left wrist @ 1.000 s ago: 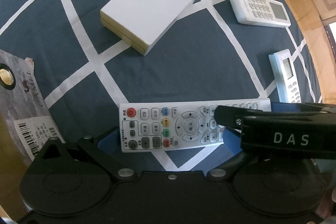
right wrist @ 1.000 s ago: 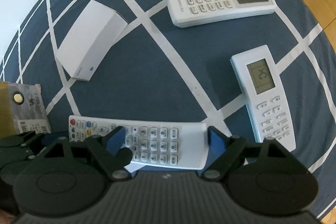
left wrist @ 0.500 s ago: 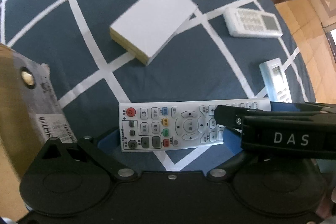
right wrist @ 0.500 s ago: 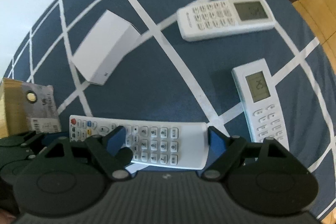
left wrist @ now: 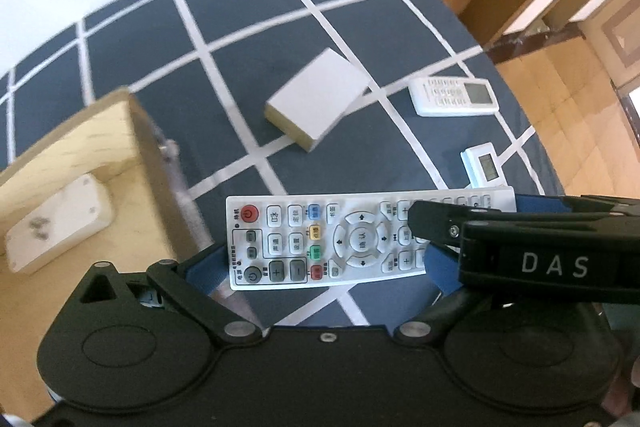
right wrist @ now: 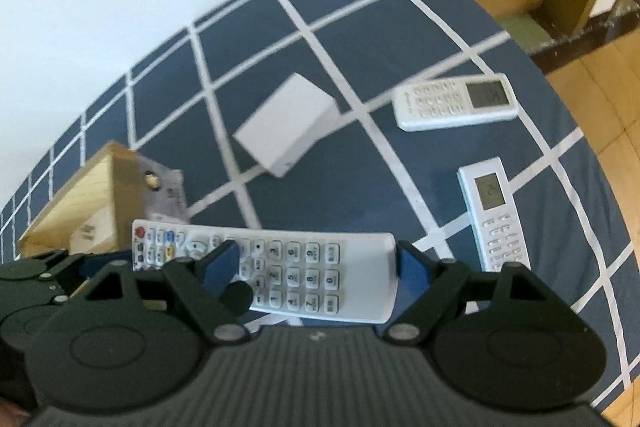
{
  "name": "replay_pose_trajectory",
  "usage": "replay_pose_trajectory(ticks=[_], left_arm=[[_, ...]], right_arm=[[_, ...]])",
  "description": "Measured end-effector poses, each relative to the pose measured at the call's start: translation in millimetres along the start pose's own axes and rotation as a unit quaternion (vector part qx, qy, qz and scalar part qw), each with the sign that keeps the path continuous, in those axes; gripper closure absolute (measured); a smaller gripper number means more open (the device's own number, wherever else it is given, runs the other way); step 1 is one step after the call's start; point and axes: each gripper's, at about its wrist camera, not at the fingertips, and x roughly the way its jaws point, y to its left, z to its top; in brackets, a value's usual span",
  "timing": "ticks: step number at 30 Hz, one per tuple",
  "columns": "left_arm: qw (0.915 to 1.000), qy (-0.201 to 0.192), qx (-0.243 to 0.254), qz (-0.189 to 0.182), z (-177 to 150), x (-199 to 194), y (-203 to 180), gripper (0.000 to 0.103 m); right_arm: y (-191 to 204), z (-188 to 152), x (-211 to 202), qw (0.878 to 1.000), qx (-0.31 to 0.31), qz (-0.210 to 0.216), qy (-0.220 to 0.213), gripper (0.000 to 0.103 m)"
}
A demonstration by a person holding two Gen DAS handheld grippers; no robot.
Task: Organize objects
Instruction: 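Carry the TV remote with the right gripper over the box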
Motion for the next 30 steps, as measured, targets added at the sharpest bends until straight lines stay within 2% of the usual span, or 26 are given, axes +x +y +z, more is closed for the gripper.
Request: replay_pose_trajectory(ticks=[8, 15, 23, 30], left_arm=[[0.9985, -0.038, -0.037, 0.015, -34.5, -50.9, 32.8, 0.0], [0.9938, -0.062, -0.084, 0.038, -65.4, -81.9, 74.9, 0.0], [0.9826, -0.072, -0.155, 0.073, -95.3, -105.7, 134.2, 0.0], [0.9721, -0.064, -0.207, 0.089, -109.9, -104.8, 180.3, 0.0]], right_arm=[[53.0, -20.8, -28.1, 0.999, -0.048, 0.016, -0.019, 0.02], [110.0, -37.9, -31.6, 0.994, -0.1, 0.039, -0.02, 0.02], [181.9, -49.0, -13.3, 0.984, -0.164, 0.075, 0.002, 0.02], [230.0, -50.1, 16.7, 0.974, -0.206, 0.091, 0.031, 0.02]])
